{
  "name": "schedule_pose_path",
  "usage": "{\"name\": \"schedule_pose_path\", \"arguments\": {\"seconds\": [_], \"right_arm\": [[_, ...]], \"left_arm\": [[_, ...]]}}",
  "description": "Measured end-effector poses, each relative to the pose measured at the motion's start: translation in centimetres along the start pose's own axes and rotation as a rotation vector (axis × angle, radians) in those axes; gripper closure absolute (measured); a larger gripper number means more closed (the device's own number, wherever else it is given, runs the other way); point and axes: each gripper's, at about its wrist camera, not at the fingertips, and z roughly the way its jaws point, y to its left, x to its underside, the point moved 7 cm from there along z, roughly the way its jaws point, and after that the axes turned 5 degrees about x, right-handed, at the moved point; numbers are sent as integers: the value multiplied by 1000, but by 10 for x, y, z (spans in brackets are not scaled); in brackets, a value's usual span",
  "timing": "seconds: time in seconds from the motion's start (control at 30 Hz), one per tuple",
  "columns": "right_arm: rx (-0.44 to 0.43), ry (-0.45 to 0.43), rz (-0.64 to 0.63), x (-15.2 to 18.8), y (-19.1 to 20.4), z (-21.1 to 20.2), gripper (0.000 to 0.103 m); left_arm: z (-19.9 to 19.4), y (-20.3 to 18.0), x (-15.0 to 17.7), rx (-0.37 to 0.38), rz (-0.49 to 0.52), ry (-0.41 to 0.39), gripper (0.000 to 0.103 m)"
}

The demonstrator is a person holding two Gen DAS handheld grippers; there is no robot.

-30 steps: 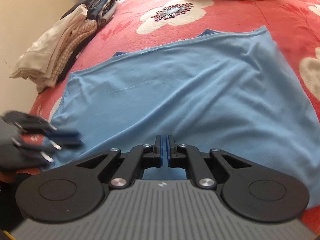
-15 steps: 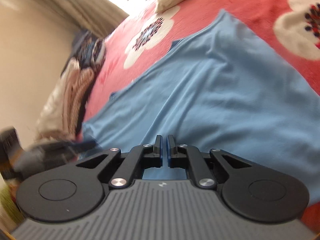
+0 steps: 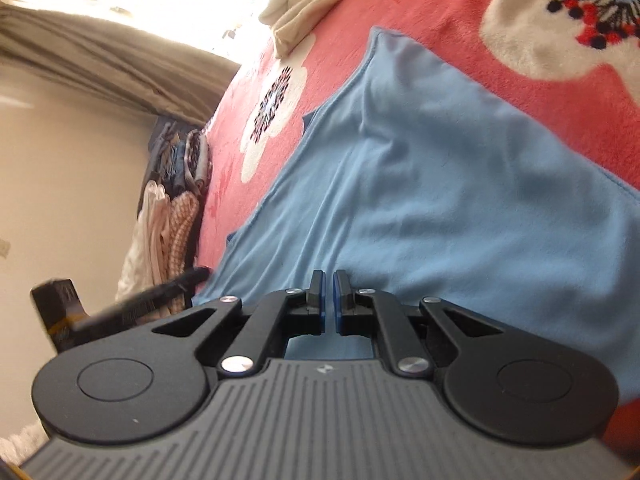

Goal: Fold clothes

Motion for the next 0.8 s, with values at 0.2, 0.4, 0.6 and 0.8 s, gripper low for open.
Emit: {"name": "schedule_pose_path", "arguments": {"seconds": [0.2, 0.4, 0.6, 0.8], "right_arm": [[-29, -43, 93, -9, -15, -8, 98], [-35, -24, 132, -15, -23, 1, 98], [-58, -25, 185, -21, -35, 2, 98], [-46, -30, 157, -27, -39, 1, 98]], "left_arm": [[45, 50, -44, -45, -69, -69, 92], [28, 125, -90, -224, -279, -151, 75], [55, 33, -102, 60, -76, -93, 66], [81, 68, -132, -89, -291, -104, 76]]}}
